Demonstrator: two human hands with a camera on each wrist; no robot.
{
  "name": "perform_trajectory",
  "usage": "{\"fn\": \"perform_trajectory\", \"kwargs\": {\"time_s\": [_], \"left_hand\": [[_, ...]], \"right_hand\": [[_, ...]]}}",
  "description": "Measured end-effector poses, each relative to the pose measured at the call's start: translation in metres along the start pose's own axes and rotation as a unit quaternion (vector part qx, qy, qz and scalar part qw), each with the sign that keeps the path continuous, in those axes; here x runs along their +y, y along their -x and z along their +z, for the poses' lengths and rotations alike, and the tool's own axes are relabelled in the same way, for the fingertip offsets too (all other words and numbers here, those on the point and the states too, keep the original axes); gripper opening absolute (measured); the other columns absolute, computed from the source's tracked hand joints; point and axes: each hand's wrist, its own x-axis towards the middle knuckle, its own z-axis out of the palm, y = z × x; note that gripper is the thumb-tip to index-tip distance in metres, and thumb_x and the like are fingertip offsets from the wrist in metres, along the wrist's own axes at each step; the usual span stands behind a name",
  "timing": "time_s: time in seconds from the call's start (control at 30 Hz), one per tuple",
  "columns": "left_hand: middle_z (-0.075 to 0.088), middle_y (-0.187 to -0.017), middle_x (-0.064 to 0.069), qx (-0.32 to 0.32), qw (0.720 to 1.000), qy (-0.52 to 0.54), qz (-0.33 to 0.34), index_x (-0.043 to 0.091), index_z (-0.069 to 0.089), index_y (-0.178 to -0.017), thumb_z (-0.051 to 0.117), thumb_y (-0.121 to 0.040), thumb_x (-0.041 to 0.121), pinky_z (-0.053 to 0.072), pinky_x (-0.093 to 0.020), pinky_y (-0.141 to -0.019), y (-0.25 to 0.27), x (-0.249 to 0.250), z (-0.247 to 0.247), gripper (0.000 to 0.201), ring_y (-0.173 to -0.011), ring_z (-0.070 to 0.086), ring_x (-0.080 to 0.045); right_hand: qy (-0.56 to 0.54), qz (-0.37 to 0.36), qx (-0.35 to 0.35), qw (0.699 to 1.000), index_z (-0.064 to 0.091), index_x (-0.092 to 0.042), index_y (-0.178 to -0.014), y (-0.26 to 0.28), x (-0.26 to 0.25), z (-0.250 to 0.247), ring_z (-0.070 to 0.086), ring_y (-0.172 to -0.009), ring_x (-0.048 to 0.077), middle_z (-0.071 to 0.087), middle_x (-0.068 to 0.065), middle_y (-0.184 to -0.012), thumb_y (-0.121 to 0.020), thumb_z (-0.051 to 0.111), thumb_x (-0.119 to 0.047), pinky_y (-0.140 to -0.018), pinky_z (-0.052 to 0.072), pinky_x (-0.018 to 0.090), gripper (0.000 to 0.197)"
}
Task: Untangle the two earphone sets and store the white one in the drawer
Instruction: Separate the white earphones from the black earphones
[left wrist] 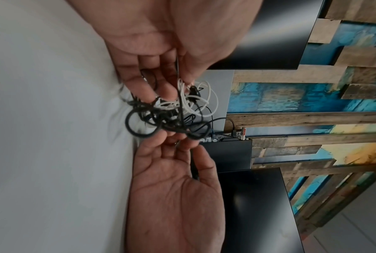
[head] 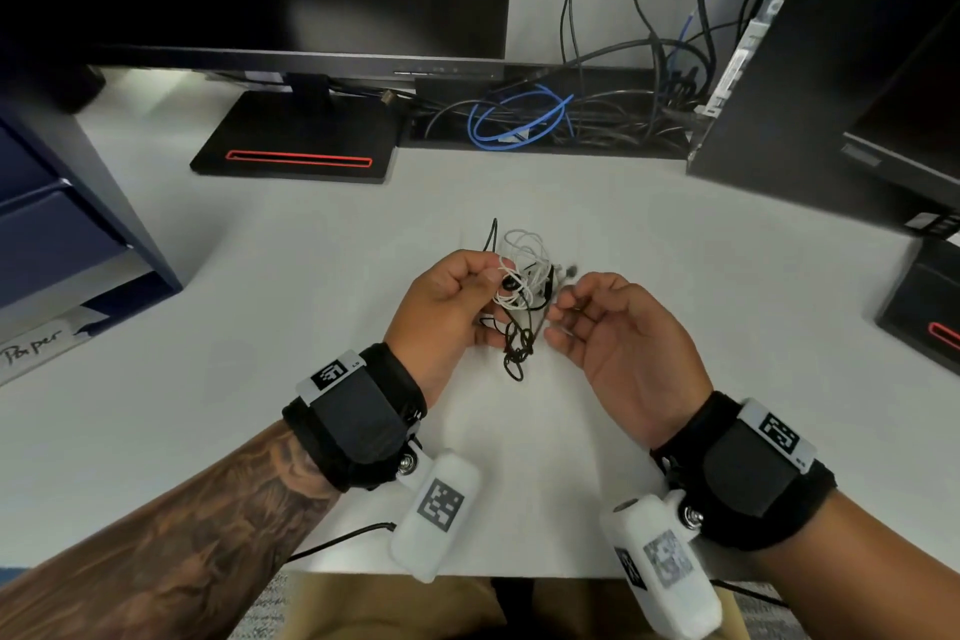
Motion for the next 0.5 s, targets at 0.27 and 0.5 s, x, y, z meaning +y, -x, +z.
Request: {"fn": "perform_trajectory", "kwargs": {"time_s": [0.27, 0.5], "left_hand": [[0.065, -0.087, -0.005, 0.003, 1.0, 0.019, -0.004, 0.01, 0.064, -0.105, 0.052, -0.1, 0.009, 0.052, -0.026, -0.055, 0.001, 0.001, 0.0, 0.013, -0.066, 0.061, -0.014], [0.063, -0.082, -0.009, 0.006, 1.0, 0.021, -0.002, 0.005, 0.065, -0.108, 0.055, -0.099, 0.012, 0.052, -0.024, -0.056, 0.001, -0.002, 0.001, 0.015, -0.065, 0.063, -0.011]], "right_hand": [[0.117, -0.044, 0.034, 0.992, 0.064, -0.017, -0.084, 0.003, 0.004, 0.008, 0.047, -0.067, 0.013, 0.056, -0.006, -0.074, -0.088, 0.07, -0.041, -0.063, 0.042, 0.029, 0.026], [0.289, -0.067, -0.026, 0.955, 0.063, -0.016, -0.084, 0.009, 0.009, 0.014, 0.048, -0.067, 0.013, 0.056, 0.006, -0.078, -0.074, 0.083, -0.035, -0.057, 0.041, 0.026, 0.029]]}}
